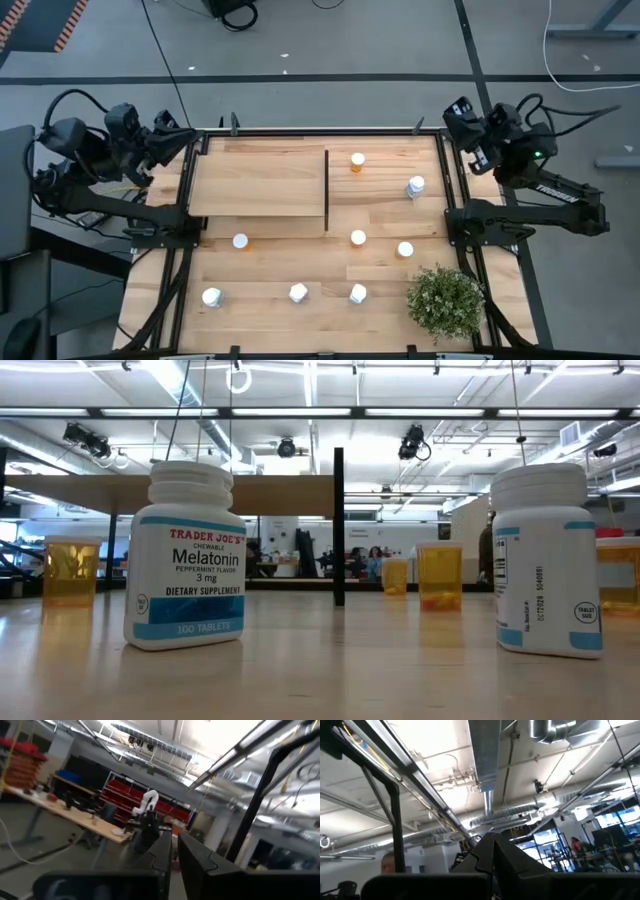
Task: Pick and place medicine bottles onto shelf by color
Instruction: Put the orange pill bottle on the shelf
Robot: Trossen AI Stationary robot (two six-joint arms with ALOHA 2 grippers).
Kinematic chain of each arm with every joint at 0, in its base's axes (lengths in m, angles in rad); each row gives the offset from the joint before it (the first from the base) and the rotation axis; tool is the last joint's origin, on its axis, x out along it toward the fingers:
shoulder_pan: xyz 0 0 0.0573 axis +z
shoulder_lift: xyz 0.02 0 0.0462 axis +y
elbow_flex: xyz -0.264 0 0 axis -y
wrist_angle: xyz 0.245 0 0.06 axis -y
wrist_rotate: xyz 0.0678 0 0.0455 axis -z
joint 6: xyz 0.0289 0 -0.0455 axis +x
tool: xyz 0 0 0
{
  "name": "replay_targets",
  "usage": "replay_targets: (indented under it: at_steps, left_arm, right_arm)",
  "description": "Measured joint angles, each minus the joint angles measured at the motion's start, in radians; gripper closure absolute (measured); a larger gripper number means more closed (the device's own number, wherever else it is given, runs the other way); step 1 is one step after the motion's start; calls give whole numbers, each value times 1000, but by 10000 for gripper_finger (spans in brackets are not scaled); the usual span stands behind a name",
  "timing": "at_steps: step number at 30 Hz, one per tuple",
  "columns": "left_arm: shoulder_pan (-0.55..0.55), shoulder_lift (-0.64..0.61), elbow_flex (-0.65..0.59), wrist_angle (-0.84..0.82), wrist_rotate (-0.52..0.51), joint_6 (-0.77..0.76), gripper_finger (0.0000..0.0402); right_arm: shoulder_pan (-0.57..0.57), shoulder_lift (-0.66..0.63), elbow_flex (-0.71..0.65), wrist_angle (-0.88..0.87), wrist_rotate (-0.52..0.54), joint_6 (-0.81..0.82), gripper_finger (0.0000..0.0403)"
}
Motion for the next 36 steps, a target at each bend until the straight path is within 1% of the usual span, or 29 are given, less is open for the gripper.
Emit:
replay_targets:
  at_steps: [4,6,9,10,13,15,18,20,22,26,29,32,34,36]
  left_arm:
    - [0,0,0,38,-1,-15,369]
    - [0,1,0,43,-8,10,367]
    - [0,6,0,19,-9,-8,359]
    - [-2,7,0,-6,9,-30,355]
    - [-15,6,0,-157,96,-157,335]
    - [-28,14,0,-296,105,-270,316]
    - [-49,39,-1,-433,105,-383,282]
    - [-73,54,-2,-493,123,-428,257]
    - [-100,64,-1,-561,163,-459,234]
    - [-153,95,0,-761,273,-548,202]
    - [-190,127,0,-933,325,-637,191]
    - [-214,165,0,-1074,328,-769,191]
    - [-215,191,0,-1138,318,-864,195]
    - [-215,215,0,-1157,299,-931,202]
  right_arm:
    - [0,43,26,-36,-3,44,388]
    - [0,68,33,-37,-3,50,388]
    - [0,105,40,-39,-4,56,388]
    - [0,116,40,-39,-4,64,388]
    - [0,146,41,-73,-4,118,388]
    - [0,165,41,-130,-6,158,388]
    - [0,184,41,-223,-10,230,388]
    - [0,196,41,-284,-11,274,388]
    - [0,204,41,-340,-10,304,388]
    - [0,213,41,-414,-10,309,388]
    - [0,213,41,-467,-10,296,388]
    - [0,213,41,-514,-10,287,388]
    - [0,213,41,-550,-10,287,388]
    - [0,212,41,-595,-10,286,388]
